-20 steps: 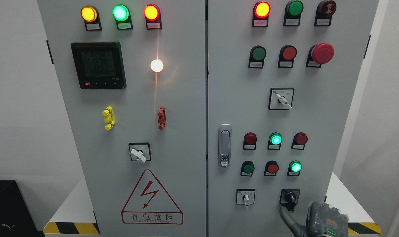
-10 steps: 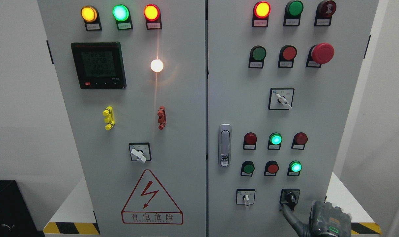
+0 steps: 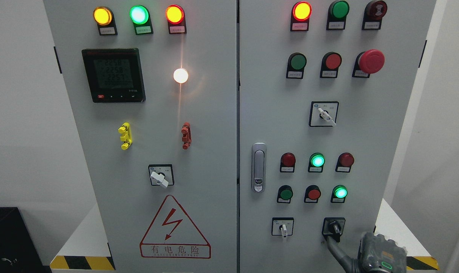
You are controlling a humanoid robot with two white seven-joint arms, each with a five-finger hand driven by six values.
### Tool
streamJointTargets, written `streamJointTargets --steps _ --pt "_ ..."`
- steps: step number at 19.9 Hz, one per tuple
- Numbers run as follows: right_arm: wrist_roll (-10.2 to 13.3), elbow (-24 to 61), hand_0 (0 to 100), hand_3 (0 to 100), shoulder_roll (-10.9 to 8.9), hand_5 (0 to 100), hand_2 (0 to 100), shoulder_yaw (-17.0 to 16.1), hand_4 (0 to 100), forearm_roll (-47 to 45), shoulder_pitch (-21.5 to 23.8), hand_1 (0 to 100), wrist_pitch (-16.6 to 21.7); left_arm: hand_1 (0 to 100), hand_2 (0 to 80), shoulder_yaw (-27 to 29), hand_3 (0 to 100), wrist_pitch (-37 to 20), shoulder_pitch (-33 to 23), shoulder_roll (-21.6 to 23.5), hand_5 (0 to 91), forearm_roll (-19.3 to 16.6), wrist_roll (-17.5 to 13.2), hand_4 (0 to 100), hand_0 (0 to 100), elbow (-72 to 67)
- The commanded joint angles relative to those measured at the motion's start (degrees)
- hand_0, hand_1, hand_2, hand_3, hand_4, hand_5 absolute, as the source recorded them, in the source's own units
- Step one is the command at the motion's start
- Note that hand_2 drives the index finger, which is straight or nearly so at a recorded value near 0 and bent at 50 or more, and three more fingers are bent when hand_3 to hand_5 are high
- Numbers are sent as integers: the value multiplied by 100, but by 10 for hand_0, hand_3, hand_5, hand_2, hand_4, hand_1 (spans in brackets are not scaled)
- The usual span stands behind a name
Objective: Flip black knob to close circuit
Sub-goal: 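Grip the black knob with the right hand and twist it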
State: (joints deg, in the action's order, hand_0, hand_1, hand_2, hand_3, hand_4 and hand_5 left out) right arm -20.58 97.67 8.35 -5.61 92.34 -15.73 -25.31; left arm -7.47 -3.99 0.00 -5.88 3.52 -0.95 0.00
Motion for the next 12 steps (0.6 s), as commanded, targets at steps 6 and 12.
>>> streamJointTargets --steps 6,12 --pt "-87 -2 0 1000 18 915 920 -239 915 -14 -26 0 17 556 0 0 0 4 -123 -1 0 0 -2 0 120 132" --pt "-87 59 0 1000 18 915 921 -230 915 -58 -123 0 17 556 0 0 0 4 -123 -1 0 0 -2 0 120 132"
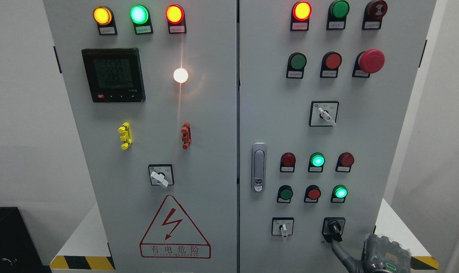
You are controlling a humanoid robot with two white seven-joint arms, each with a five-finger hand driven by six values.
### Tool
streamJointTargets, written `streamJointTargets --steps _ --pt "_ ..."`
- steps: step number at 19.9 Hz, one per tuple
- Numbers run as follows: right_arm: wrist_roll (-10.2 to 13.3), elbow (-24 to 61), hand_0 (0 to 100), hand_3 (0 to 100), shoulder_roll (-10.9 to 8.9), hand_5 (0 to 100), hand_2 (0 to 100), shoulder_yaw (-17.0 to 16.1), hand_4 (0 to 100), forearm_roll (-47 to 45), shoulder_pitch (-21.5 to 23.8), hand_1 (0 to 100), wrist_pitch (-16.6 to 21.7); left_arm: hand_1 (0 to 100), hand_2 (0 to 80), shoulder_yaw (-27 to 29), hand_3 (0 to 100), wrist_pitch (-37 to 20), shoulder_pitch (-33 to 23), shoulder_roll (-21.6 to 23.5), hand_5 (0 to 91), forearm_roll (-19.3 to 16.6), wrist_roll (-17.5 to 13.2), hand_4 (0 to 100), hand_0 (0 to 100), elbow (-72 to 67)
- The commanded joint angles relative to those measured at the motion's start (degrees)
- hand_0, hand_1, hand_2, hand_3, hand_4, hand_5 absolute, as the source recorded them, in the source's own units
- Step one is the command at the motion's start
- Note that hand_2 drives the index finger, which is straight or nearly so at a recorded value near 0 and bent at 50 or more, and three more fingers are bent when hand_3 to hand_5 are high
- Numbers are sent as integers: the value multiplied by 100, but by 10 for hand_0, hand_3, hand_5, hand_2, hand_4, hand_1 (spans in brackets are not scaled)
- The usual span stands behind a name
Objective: Flip black knob to close circuit
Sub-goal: 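Grip the black knob with the right hand and twist it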
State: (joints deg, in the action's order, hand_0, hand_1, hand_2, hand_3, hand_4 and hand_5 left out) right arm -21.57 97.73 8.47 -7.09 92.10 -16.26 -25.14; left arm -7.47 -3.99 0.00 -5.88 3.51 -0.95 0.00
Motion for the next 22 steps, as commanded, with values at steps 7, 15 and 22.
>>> streamJointTargets --steps 7,15,22 --pt "4 89 0 1000 6 919 919 -82 916 -35 -97 0 1 556 0 0 0 4 -123 -1 0 0 -2 0 120 132" --pt "-14 124 0 1000 15 921 919 -91 915 -35 -97 0 18 556 0 0 0 4 -123 -1 0 0 -2 0 120 132" --pt "-22 159 0 1000 6 923 918 -135 915 -35 -88 0 27 556 0 0 0 4 -123 -1 0 0 -2 0 120 132"
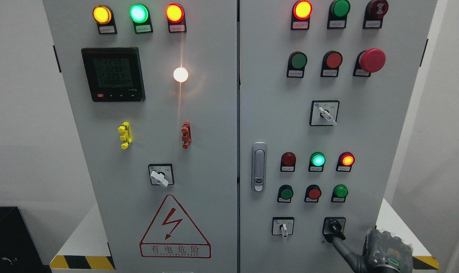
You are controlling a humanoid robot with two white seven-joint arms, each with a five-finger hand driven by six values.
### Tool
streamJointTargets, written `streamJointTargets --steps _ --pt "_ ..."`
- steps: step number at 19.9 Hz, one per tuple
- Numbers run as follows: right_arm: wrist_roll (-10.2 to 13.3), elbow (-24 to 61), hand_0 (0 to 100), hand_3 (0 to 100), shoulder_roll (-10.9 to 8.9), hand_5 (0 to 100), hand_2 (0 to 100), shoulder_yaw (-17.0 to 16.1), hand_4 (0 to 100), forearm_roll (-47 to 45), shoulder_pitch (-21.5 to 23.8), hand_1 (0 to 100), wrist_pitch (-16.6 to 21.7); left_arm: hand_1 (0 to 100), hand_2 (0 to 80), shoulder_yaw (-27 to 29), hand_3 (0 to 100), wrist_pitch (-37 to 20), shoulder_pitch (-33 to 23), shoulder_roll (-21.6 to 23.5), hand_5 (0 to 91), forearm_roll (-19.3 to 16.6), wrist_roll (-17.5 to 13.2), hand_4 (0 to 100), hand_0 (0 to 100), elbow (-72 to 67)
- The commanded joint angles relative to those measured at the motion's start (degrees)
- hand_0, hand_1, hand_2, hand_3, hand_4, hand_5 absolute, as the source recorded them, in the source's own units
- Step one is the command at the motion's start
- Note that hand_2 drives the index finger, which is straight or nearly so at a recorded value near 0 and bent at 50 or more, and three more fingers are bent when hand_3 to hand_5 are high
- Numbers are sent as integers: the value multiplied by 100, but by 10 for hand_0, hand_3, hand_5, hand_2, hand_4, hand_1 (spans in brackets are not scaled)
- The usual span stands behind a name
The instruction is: Flip black knob to close circuit
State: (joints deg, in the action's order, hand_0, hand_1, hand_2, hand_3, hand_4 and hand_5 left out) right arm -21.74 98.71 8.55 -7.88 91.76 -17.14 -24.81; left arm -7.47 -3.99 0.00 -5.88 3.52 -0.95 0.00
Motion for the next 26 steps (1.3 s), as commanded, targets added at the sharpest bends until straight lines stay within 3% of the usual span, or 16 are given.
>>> streamJointTargets --steps 1,26 --pt "3 69 0 1000 -2 923 918 -55 915 0 0 0 -7 556 0 0 0 4 -123 -1 0 0 -2 0 120 132" --pt "12 149 0 1000 -2 928 914 -12 915 -53 53 0 -15 556 0 0 0 4 -123 -1 0 0 -2 0 120 132"
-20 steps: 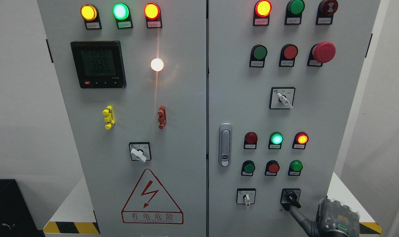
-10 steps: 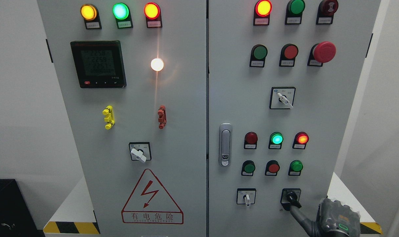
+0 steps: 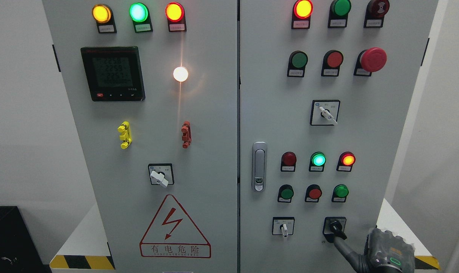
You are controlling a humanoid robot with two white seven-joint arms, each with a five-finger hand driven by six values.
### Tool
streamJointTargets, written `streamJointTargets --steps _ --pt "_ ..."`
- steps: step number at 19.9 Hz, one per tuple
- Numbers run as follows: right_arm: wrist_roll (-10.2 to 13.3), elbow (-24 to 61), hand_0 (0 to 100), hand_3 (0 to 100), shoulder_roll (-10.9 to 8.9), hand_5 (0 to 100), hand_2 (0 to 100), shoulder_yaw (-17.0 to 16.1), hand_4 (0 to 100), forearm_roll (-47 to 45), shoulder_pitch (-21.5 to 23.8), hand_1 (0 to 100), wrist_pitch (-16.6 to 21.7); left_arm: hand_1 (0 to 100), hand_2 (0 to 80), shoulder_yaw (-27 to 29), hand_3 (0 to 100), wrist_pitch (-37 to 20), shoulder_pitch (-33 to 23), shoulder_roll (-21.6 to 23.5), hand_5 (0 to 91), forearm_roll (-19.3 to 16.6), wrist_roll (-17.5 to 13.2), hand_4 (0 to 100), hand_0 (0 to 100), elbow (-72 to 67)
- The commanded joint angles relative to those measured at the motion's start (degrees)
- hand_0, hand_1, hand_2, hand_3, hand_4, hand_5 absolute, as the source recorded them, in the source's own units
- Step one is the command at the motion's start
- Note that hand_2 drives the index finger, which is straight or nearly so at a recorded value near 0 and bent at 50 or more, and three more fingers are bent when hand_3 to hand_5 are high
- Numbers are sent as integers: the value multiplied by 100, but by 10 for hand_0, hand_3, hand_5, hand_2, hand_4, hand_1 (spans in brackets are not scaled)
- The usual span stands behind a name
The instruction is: Flip black knob to close circuit
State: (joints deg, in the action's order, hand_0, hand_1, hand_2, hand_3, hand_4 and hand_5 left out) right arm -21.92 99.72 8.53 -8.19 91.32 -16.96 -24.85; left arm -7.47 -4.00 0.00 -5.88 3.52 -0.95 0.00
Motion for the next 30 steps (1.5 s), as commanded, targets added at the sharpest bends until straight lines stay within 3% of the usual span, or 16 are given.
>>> streamJointTargets --steps 1,30 --pt "38 47 0 1000 0 928 913 37 915 -9 43 0 -11 556 0 0 0 4 -123 -1 0 0 -2 0 120 132" --pt "109 -94 0 1000 0 929 908 345 915 -9 114 0 15 556 0 0 0 4 -123 -1 0 0 -2 0 120 132"
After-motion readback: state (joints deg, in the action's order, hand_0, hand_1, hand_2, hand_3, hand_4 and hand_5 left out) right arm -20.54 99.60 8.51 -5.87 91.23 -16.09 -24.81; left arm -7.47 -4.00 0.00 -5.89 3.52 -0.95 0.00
